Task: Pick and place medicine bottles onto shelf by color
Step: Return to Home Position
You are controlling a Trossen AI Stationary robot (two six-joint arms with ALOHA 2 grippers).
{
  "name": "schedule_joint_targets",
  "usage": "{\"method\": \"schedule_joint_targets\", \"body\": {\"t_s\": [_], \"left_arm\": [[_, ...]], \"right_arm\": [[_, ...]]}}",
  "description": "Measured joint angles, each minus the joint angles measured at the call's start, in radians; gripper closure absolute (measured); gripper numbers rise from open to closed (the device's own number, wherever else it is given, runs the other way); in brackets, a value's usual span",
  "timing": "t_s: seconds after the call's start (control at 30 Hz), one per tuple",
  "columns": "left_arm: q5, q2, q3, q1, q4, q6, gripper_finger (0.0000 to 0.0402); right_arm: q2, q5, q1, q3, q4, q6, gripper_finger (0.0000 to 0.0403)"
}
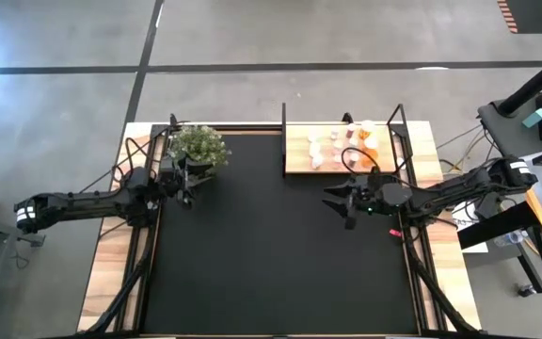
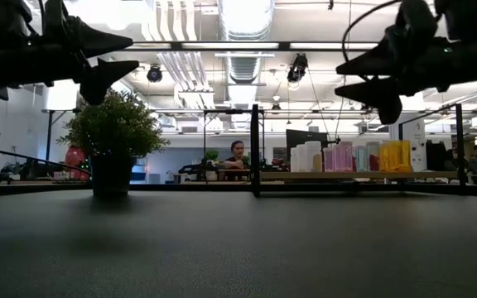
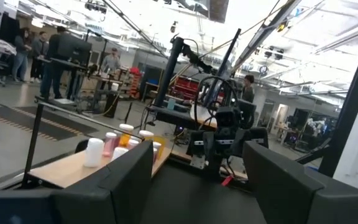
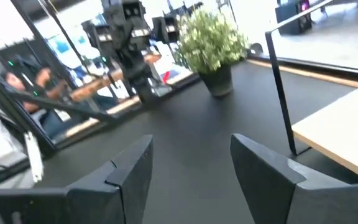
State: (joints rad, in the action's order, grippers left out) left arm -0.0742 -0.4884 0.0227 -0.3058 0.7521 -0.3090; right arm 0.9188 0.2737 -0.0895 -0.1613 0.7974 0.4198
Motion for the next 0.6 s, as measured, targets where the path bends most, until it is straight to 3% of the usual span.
{"method": "schedule_joint_targets", "body": {"t_s": [0.17,0.6], "left_arm": [[0.001,-0.025,0.000,0.000,0.000,0.001,0.0169],[0.008,-0.132,0.000,0.000,0.000,0.001,0.0169]], "right_arm": [[0.000,0.000,0.000,0.070,0.134,0.000,0.0197],[-0.002,0.053,0.001,0.140,0.126,0.043,0.0197]]}}
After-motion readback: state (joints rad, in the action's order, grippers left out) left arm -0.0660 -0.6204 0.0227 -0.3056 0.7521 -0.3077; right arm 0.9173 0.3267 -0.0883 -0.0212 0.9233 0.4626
